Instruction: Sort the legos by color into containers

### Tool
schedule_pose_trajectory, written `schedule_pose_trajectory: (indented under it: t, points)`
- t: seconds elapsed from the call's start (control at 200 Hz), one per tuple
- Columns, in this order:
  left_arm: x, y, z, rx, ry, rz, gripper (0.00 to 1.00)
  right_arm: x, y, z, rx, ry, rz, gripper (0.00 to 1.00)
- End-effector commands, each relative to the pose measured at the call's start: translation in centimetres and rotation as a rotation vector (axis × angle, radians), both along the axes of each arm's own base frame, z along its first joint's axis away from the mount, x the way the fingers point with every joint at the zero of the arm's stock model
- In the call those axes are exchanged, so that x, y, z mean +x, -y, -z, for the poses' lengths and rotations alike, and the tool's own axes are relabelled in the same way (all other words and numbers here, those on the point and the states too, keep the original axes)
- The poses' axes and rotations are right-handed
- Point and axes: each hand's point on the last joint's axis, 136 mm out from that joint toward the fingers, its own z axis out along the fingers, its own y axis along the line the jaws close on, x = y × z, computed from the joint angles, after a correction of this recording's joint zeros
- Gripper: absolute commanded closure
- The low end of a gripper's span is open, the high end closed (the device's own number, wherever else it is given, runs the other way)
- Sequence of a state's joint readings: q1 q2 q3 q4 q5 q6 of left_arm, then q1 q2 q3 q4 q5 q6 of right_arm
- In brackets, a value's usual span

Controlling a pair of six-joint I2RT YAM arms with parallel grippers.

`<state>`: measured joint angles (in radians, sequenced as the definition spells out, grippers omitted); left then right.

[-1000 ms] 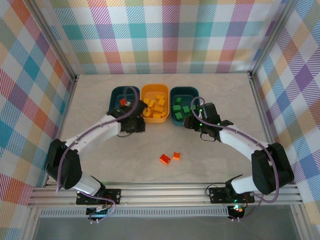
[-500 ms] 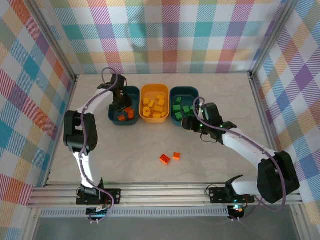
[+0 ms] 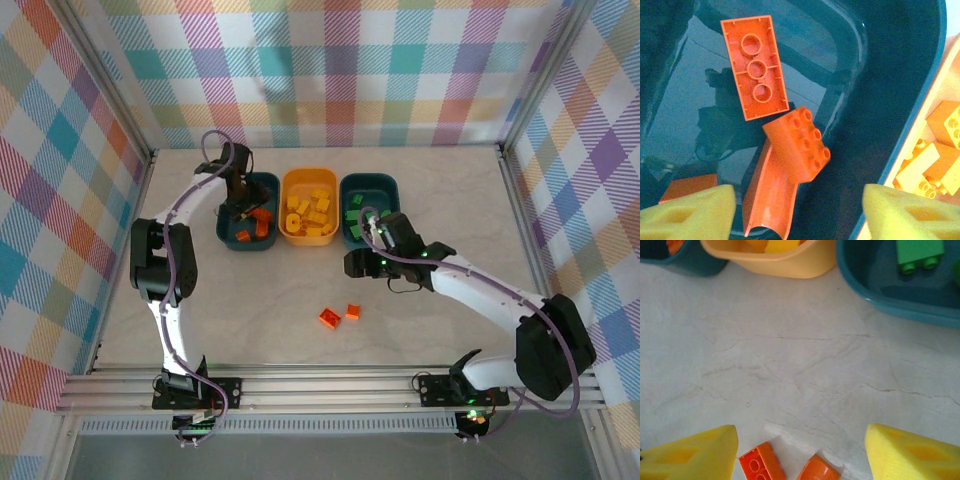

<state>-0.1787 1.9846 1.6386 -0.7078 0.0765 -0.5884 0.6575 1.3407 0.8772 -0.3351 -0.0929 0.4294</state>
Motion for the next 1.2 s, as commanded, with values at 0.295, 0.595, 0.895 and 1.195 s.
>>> schedule_pose_trajectory:
  t: [0.295,0.595,0.895,1.195]
  points:
    - [-9.1,-1.3,-4.7,-0.136,0.166,-0.096,0.14,-6.2,-5.8,3.6,-0.338,0.061,-0.486,0.31]
    - [-20.2,-3.6,-0.7,-0.107,0.117,-0.124,0.09,-8.6,-7.4,7.8,-0.449,-0.019,-0.62,0.32]
    - [-21.7,-5.0,-2.3,-0.058,0.204,-0.136,0.04,-9.9,-6.9,9.7,-0.527,-0.069,-0.643,0.49]
    - [-21.8,-5.0,-1.9,-0.059,0.184,-0.141,0.04,-9.0,-8.1,7.8,-0.505,-0.001,-0.632,0.71]
